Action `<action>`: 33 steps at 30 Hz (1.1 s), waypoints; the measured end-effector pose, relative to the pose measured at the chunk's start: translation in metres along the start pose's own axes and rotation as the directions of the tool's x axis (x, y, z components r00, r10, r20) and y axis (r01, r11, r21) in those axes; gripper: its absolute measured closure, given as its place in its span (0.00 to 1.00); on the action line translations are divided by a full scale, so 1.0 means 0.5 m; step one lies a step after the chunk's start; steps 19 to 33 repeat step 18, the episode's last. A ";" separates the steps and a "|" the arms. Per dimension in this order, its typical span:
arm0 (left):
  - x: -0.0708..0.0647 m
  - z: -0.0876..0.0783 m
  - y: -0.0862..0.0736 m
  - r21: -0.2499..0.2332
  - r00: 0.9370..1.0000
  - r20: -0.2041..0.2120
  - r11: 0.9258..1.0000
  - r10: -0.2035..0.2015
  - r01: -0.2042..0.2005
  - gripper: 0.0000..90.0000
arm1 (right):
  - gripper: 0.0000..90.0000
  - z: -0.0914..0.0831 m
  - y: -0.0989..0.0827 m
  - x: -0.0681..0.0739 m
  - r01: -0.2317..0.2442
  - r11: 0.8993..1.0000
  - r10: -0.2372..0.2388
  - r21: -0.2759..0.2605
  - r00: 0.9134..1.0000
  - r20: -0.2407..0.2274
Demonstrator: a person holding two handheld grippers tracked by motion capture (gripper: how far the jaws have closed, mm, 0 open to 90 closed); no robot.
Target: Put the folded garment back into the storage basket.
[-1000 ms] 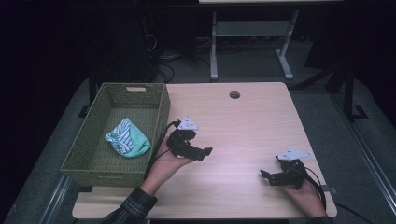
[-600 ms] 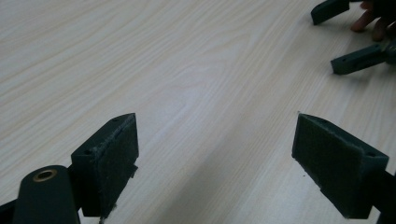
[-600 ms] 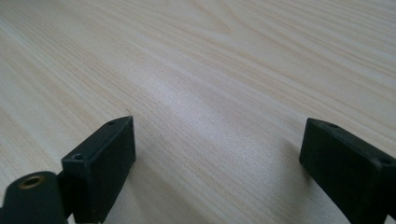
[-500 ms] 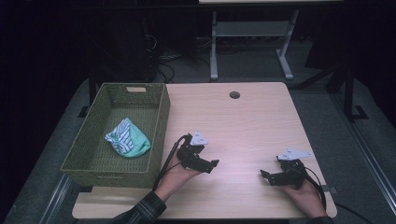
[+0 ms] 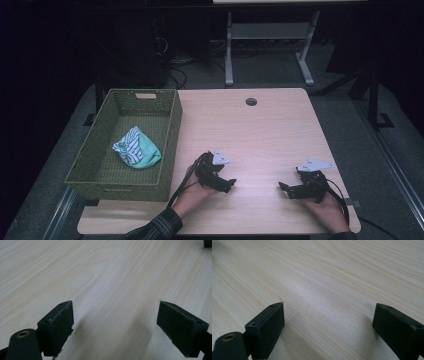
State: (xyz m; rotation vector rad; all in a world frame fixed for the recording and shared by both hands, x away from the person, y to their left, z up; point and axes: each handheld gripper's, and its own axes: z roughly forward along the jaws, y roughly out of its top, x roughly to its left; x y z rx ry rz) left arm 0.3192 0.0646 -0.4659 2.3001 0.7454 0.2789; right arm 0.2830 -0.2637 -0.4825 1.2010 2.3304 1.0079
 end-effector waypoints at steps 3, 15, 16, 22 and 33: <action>0.001 0.006 -0.005 0.003 1.000 -0.002 1.000 0.012 -0.012 0.15 | 0.11 0.000 0.000 0.000 0.000 1.000 0.000 0.000 1.000 0.000; 0.005 0.014 -0.023 -0.056 1.000 0.012 0.998 0.027 -0.027 0.14 | 0.11 0.000 0.000 0.000 0.000 1.000 0.000 0.000 1.000 0.000; 0.005 0.014 -0.023 -0.056 1.000 0.012 0.998 0.027 -0.027 0.14 | 0.11 0.000 0.000 0.000 0.000 1.000 0.000 0.000 1.000 0.000; 0.005 0.014 -0.023 -0.056 1.000 0.012 0.998 0.027 -0.026 0.14 | 0.11 0.000 0.000 0.000 0.000 1.000 0.000 0.000 1.000 0.000; 0.005 0.014 -0.023 -0.056 1.000 0.012 0.998 0.027 -0.026 0.14 | 0.11 0.000 0.000 0.000 0.000 1.000 0.000 0.000 1.000 0.000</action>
